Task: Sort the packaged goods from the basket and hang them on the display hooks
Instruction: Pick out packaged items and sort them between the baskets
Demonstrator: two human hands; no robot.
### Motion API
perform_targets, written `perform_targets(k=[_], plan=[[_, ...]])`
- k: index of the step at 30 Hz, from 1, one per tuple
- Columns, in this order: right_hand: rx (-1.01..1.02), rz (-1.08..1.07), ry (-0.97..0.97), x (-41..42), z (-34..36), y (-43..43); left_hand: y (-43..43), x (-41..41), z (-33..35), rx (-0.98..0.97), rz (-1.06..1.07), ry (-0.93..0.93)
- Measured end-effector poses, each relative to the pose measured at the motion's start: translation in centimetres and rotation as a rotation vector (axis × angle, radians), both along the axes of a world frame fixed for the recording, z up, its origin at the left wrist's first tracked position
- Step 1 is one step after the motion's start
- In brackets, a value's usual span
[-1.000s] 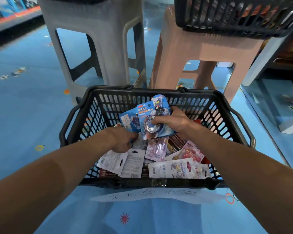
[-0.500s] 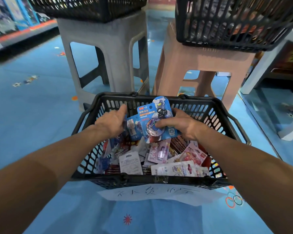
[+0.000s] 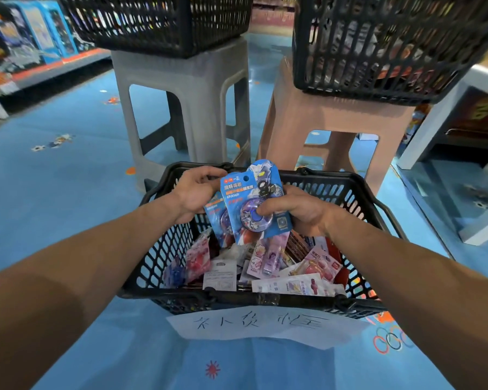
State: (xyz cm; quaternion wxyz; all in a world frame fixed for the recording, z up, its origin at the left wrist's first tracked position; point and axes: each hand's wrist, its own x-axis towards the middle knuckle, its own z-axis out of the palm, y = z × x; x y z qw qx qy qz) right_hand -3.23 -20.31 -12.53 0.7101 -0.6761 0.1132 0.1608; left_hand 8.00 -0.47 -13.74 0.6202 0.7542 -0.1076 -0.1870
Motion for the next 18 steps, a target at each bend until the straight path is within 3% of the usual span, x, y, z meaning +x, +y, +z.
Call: perform_targets(k=[3,10,14,18], plan=[[0.064,-0.044,-0.044,0.2,0.1,0.5,-0.8,0.1,0.2,-0.107,0.113,0.15],[0.085,-0.01,-0.005,0.2,-0.1,1.1,-1.6,-0.7,0.2,-0.092,0.153,0.232],[0.156,-0.051,0.002,0.5,-0.4,1.2,-2.1,-1.4,0.9,-0.237,0.223,0.389],[0.223,-0.147,-0.021,0.7,-0.6,0.5,-2.5,-2.7,2.1,-0.268,-0.006,0.467]])
